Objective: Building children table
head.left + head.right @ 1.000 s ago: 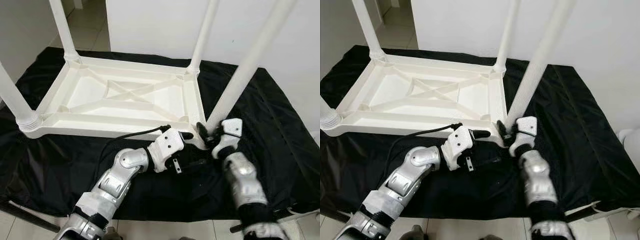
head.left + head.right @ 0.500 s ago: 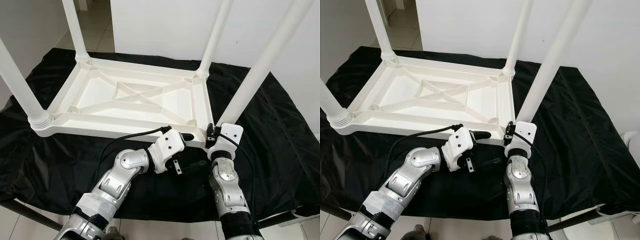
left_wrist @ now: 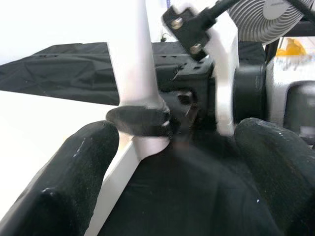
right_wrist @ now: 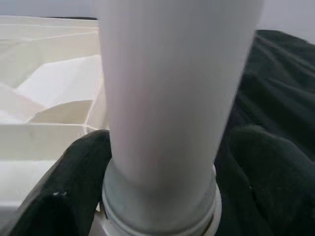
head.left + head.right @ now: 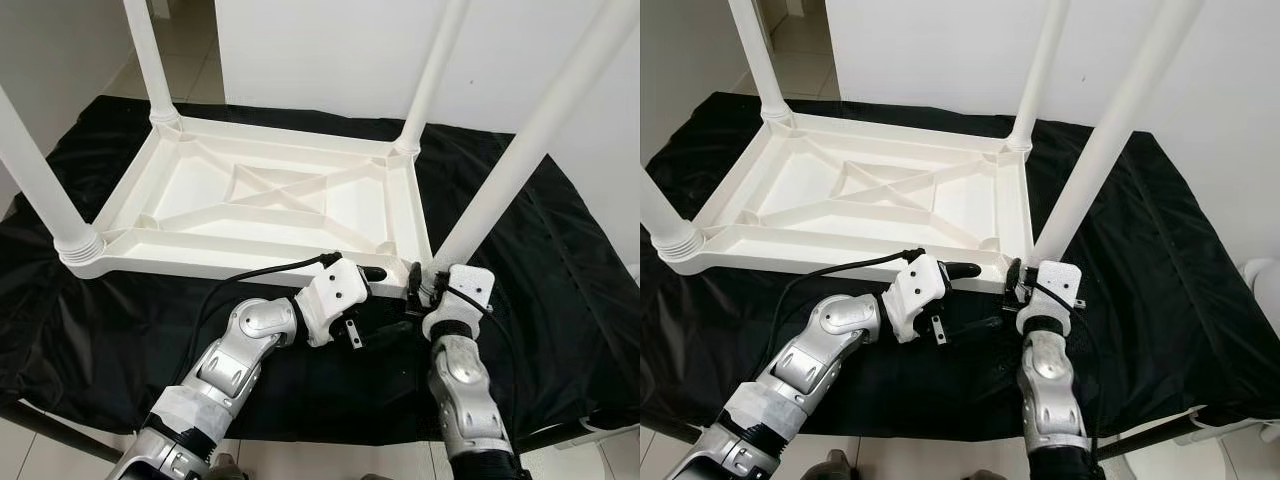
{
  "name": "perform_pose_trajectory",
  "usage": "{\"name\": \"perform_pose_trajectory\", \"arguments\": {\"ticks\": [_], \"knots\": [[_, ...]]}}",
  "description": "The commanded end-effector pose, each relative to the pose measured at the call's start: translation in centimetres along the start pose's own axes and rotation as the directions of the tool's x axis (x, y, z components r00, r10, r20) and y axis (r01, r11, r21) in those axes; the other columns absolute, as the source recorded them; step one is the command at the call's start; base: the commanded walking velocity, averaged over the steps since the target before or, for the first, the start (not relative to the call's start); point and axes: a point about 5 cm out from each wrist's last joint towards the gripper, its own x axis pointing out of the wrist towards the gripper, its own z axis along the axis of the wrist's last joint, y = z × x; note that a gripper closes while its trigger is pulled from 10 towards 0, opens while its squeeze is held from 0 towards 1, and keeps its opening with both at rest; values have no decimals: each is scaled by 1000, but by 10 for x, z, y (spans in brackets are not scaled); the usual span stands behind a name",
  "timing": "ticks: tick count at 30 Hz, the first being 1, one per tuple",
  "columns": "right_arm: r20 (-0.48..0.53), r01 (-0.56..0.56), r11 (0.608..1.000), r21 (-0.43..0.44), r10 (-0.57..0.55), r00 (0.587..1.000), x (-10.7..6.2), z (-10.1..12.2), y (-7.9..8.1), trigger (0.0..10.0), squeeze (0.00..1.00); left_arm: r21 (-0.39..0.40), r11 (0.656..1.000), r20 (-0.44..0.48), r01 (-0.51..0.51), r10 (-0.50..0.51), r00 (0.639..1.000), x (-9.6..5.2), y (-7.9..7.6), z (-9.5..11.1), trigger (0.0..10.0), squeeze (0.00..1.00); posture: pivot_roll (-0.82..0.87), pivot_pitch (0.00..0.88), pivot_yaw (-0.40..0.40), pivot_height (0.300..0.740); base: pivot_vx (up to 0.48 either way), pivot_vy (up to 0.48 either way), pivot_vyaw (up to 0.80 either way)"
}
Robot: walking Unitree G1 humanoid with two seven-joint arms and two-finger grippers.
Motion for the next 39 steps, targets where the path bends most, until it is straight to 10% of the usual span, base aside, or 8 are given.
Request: {"name": "perform_pose_trajectory", "arguments": {"ticks": [1,7,14,34,35,39], "knots": [[-1,-18,1000,19,18,1000,-3,-1,-11,10000,0,8,1000,2,3,-3,1000,0,-1,1,10000,0,44,0,-76,740,0,0,0],[-8,-214,977,-19,214,977,-3,-1,-20,10000,0,7,1000,2,-3,3,1000,0,1,1,10000,0,41,0,-65,740,0,0,0],[-75,-499,863,-79,494,866,12,4,-34,10000,0,15,1000,7,-14,14,1000,-1,6,3,10000,0,48,0,-57,740,0,0,0],[-152,-701,702,-130,684,713,54,11,-7,10000,0,27,1000,7,-14,14,1000,-2,9,5,10000,0,66,0,-47,740,0,0,0],[-156,-714,689,-123,697,700,54,10,-4,0,0,27,1000,7,-15,15,1000,-2,9,5,10000,0,69,0,-46,740,0,0,0],[-159,-722,682,-117,705,691,53,8,-2,0,0,27,1000,7,-16,15,1000,-2,9,5,10000,0,69,0,-46,740,0,0,0]]}}
